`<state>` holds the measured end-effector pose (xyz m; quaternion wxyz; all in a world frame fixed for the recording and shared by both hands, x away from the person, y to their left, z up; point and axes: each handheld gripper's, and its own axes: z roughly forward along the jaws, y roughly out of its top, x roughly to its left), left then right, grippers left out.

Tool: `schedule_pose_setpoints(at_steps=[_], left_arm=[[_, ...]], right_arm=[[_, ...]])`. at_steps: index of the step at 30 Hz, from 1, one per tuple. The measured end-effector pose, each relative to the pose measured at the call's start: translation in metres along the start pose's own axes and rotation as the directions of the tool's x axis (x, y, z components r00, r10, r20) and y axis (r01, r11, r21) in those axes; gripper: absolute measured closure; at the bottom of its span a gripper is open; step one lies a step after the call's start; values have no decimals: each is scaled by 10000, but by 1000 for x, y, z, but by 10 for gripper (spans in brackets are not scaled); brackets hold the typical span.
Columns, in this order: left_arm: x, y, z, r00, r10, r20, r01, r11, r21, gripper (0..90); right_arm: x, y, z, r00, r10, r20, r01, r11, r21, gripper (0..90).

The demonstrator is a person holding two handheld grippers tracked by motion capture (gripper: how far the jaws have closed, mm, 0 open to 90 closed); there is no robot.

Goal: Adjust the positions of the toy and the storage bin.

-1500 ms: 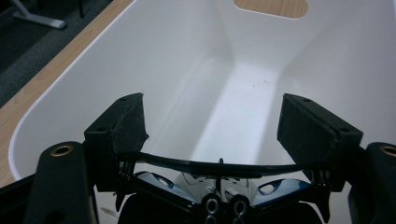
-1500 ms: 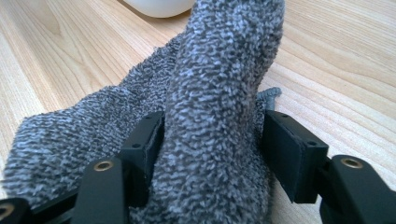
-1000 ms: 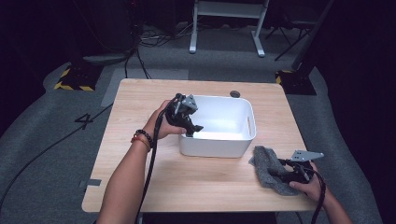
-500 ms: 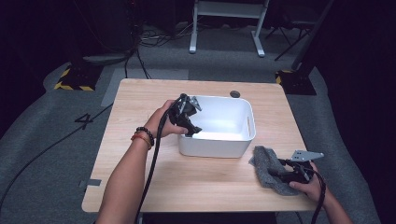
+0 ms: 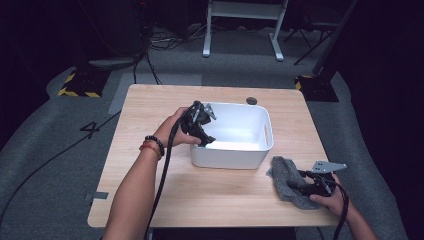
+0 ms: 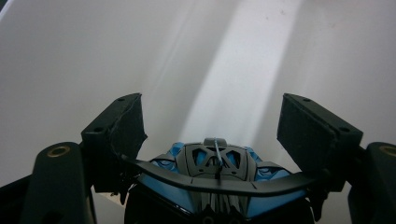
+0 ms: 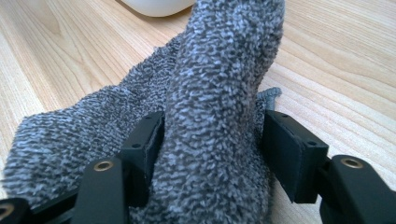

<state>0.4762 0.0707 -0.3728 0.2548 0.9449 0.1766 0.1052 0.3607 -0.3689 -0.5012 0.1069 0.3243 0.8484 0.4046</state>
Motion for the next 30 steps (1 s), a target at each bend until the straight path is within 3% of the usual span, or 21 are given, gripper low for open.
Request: schedule_pose_setpoints(at_steps=[7, 13, 21, 30], left_arm=[[1, -2, 0, 9997, -196, -149, 193, 9996, -229, 222], [4, -7, -1, 9987, -517, 47, 519, 9962, -700, 217], [3, -8, 0, 9985, -555, 23, 555, 9940, -947, 201], [1, -13, 0, 9976, -692, -16, 682, 9863, -1502, 174]], right_arm=[[0, 0, 0, 10000, -8, 13, 8, 10000, 16, 403], [0, 0, 0, 10000, 7, -8, -7, 10000, 3, 404], [0, 0, 0, 10000, 6, -2, -6, 10000, -13, 403], [0, 0, 0, 10000, -6, 15, 6, 10000, -2, 402]])
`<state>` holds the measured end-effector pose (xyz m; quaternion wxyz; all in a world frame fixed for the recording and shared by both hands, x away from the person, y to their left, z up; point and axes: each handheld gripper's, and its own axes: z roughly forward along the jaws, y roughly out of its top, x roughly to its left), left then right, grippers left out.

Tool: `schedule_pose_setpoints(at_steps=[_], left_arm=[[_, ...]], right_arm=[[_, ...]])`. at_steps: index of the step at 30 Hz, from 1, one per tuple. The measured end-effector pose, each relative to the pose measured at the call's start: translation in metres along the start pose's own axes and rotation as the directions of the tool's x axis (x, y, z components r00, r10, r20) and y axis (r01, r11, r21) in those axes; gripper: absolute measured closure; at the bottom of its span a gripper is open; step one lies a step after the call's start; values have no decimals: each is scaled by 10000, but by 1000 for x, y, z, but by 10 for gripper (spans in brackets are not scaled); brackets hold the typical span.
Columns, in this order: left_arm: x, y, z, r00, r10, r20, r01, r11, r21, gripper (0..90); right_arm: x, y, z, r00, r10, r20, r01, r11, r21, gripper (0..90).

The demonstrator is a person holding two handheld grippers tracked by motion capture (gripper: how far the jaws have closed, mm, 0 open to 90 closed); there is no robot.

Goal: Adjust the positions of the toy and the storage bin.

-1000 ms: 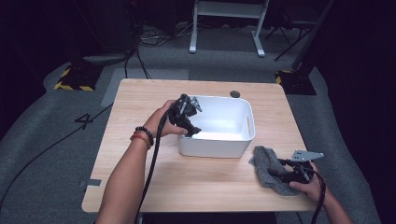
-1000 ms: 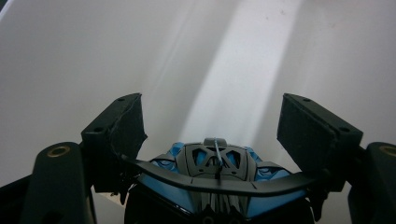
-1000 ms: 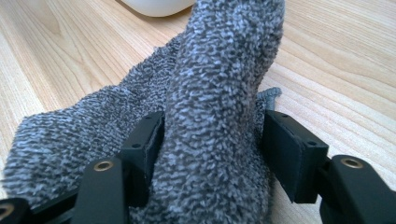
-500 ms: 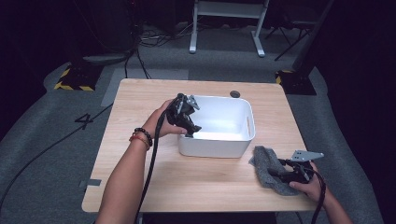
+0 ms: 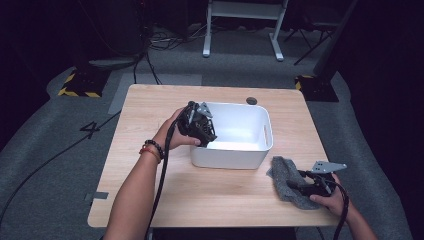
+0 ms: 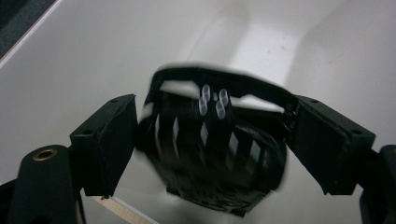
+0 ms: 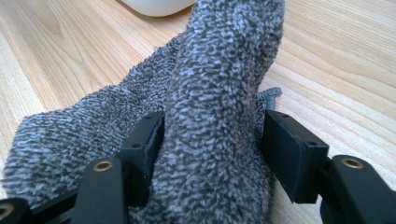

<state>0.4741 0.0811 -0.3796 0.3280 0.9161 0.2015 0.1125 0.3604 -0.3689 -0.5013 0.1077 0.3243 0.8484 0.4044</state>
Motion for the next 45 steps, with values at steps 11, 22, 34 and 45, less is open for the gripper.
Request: schedule_pose_setpoints(at_steps=[11, 22, 34, 45], left_arm=[[-9, 8, -4, 9999, 143, 7, -141, 9962, -860, 179], [-8, 7, -10, 9997, 225, -120, -239, 9913, -1295, 176], [-4, 1, -36, 9970, 226, -741, -385, 9744, -2215, 172], [-4, -15, -62, 9869, -200, -1603, -247, 9620, -2719, 159]], right_arm=[[0, 0, 0, 10000, 7, -20, -7, 10000, -17, 401], [0, 0, 0, 10000, -12, -25, 12, 10000, -17, 396], [0, -1, 0, 10000, -1, -43, 1, 10000, -31, 395], [0, -1, 0, 10000, 3, -65, -3, 10000, -49, 395]])
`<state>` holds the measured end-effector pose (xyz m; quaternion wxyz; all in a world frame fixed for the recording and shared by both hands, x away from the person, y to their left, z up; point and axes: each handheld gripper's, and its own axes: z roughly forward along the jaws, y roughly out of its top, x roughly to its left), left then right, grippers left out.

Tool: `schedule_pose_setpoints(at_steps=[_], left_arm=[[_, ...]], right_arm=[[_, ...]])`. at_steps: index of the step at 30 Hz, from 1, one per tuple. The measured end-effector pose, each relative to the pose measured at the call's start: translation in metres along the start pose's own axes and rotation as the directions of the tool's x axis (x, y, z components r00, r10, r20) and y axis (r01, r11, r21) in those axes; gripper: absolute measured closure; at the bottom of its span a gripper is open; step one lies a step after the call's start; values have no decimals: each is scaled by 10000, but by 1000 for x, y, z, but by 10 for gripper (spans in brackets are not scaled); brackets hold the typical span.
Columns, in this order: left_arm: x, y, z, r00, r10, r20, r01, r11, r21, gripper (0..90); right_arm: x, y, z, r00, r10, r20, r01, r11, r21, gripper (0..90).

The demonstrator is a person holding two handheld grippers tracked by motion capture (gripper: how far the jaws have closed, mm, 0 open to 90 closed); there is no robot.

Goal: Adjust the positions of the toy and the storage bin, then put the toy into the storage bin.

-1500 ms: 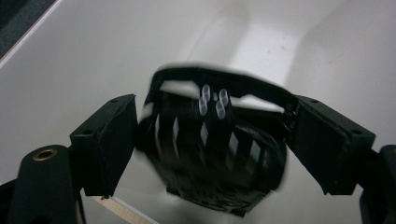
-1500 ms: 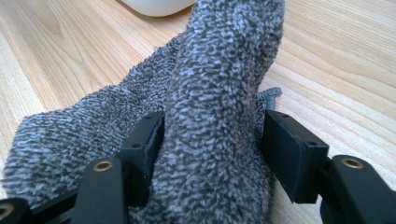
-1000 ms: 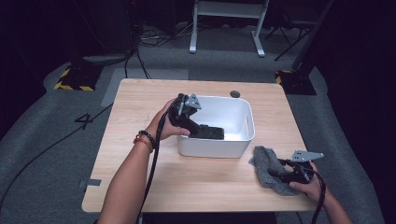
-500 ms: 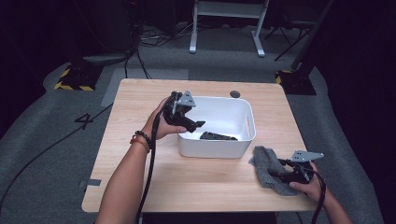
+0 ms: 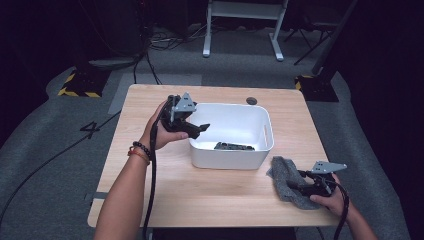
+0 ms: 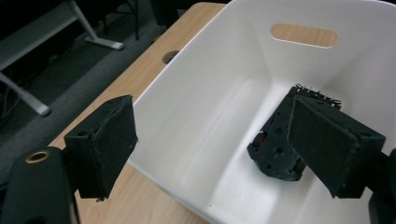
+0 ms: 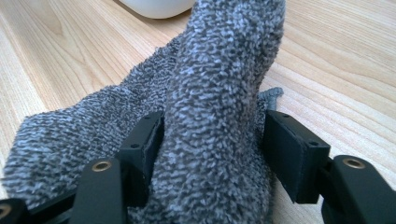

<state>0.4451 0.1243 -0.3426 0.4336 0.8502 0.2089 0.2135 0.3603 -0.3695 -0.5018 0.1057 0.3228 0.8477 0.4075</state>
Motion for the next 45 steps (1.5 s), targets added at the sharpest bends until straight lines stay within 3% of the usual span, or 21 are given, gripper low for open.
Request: schedule_pose_setpoints(at_steps=[4, 10, 13, 16, 25, 33, 40, 45], left_arm=[[1, -9, -13, 9991, -185, -392, 172, 9993, -329, 159], [1, -20, -29, 9951, -323, -932, 294, 9990, -323, 158], [1, -27, -36, 9940, -272, -1055, 261, 9996, -118, 158], [-1, -35, -42, 9884, -135, -1516, 176, 9995, 256, 157], [-7, -65, -58, 9846, -306, -1721, 395, 9981, 482, 158], [-17, -95, -60, 9794, -217, -2008, 464, 9918, 1188, 158], [-28, -121, -54, 9774, -369, -2084, 744, 9818, 1750, 158], [-37, -136, -49, 9813, -421, -1880, 844, 9712, 2228, 158]], right_arm=[[0, 0, 0, 10000, -3, 1, 3, 10000, -6, 395], [0, 0, 0, 10000, -11, 16, 11, 10000, -4, 395], [0, 0, 0, 10000, -7, 27, 7, 10000, 2, 395], [0, 0, 0, 10000, 1, 37, -1, 10000, -9, 395], [1, 0, 0, 10000, 28, 91, -27, 10000, -31, 395], [1, 0, 0, 10000, 31, 91, -31, 10000, -20, 395], [0, 1, 0, 10000, -12, 66, 11, 10000, 31, 394], [0, 1, 1, 10000, -54, 52, 53, 10000, 62, 392]])
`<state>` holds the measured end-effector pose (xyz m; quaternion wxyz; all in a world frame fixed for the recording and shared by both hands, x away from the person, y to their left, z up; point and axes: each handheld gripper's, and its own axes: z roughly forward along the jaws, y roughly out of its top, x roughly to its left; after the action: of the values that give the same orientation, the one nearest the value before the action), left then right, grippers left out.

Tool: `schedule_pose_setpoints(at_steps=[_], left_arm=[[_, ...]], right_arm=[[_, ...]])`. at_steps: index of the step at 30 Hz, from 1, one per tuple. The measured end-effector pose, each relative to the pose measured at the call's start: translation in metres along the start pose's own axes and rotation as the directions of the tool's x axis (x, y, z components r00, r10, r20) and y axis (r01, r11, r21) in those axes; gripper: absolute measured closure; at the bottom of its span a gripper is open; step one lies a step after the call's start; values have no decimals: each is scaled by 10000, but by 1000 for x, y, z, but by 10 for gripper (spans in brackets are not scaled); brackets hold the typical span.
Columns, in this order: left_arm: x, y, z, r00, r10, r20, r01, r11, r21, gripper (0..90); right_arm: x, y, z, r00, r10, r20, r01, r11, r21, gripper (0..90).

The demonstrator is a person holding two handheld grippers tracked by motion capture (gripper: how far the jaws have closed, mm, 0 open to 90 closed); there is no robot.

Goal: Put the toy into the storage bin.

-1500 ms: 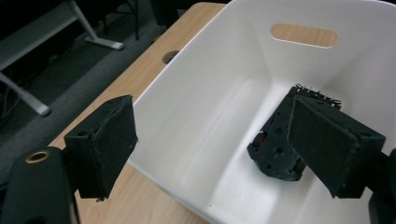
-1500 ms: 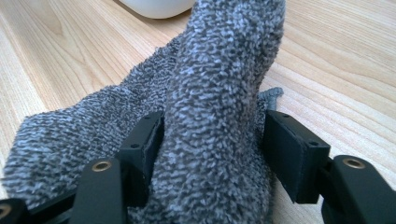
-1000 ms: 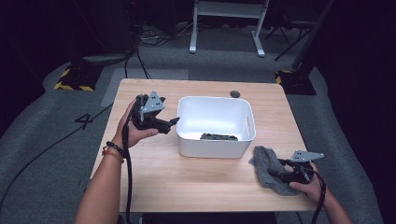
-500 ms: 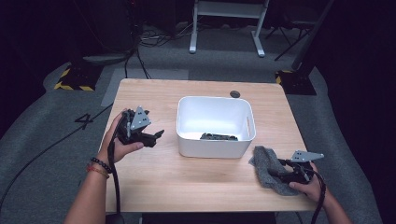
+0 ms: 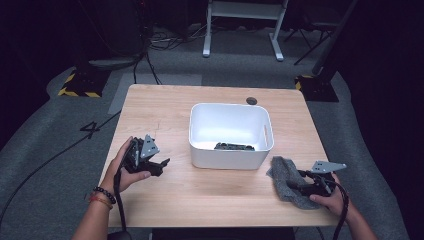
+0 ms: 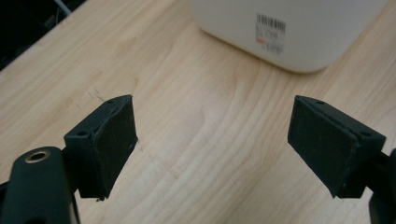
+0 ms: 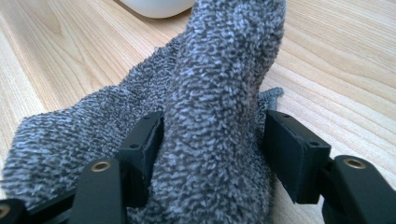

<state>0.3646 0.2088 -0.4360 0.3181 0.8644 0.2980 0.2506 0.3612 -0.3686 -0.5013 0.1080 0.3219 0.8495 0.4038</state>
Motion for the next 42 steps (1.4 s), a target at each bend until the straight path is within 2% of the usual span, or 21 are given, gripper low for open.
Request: schedule_pose_setpoints(at_steps=[2, 4, 11, 15, 17, 20, 25, 27, 29, 31, 32, 34, 35, 36, 37, 42], left_arm=[[-4, -5, 2, 10000, -45, 62, 45, 9999, 107, 158], [-6, -10, 4, 10000, 66, -73, -64, 9996, 272, 158], [-13, -23, 6, 9998, -118, 137, 110, 9985, 532, 159], [-17, -32, 7, 9991, -334, 256, 317, 9974, 654, 159], [-21, -37, 7, 9990, -426, 99, 417, 9960, 787, 160], [-25, -43, 6, 9970, -715, 280, 696, 9954, 657, 164], [-29, -54, 7, 9905, -1282, 503, 1245, 9897, 706, 165], [-29, -59, 8, 9889, -1422, 419, 1386, 9872, 788, 165], [-28, -63, 9, 9846, -1680, 480, 1635, 9828, 861, 173], [-27, -68, 9, 9777, -2003, 636, 1945, 9771, 865, 173], [-27, -70, 11, 9757, -2111, 593, 2041, 9732, 1060, 173], [-26, -74, 11, 9709, -2291, 697, 2232, 9712, 832, 166], [-25, -76, 11, 9657, -2475, 780, 2415, 9672, 791, 165], [-25, -76, 11, 9641, -2532, 803, 2470, 9657, 797, 163], [-24, -79, 12, 9587, -2699, 898, 2646, 9620, 672, 162], [-23, -80, 11, 9591, -2688, 890, 2633, 9623, 684, 154]], right_arm=[[0, 0, 0, 10000, 23, -35, -23, 10000, -13, 392], [0, 0, 0, 10000, 16, -41, -16, 10000, -41, 392], [0, -1, 0, 10000, 40, -29, -40, 10000, -81, 391], [1, -1, 0, 10000, 40, -7, -40, 10000, -82, 392], [0, -1, 0, 10000, 46, -11, -46, 9999, -92, 391], [1, -2, 0, 10000, 48, 2, -48, 9999, -107, 391], [2, -2, -1, 10000, 14, 57, -13, 9999, -124, 391], [2, -3, -1, 10000, 6, 62, -5, 9999, -128, 391], [2, -3, -1, 10000, 10, 63, -9, 9999, -131, 391], [2, -3, -1, 10000, 8, 78, -7, 9999, -142, 391], [2, -3, -1, 10000, 4, 86, -3, 9999, -149, 391], [2, -4, -2, 10000, 5, 79, -4, 9999, -147, 391], [2, -4, -2, 10000, 3, 71, -2, 9999, -143, 391], [2, -3, -2, 10000, 1, 53, 0, 9999, -138, 390], [2, -3, -2, 10000, 4, 57, -3, 9999, -134, 390], [2, -4, -2, 10000, 5, 55, -4, 9999, -162, 390]])
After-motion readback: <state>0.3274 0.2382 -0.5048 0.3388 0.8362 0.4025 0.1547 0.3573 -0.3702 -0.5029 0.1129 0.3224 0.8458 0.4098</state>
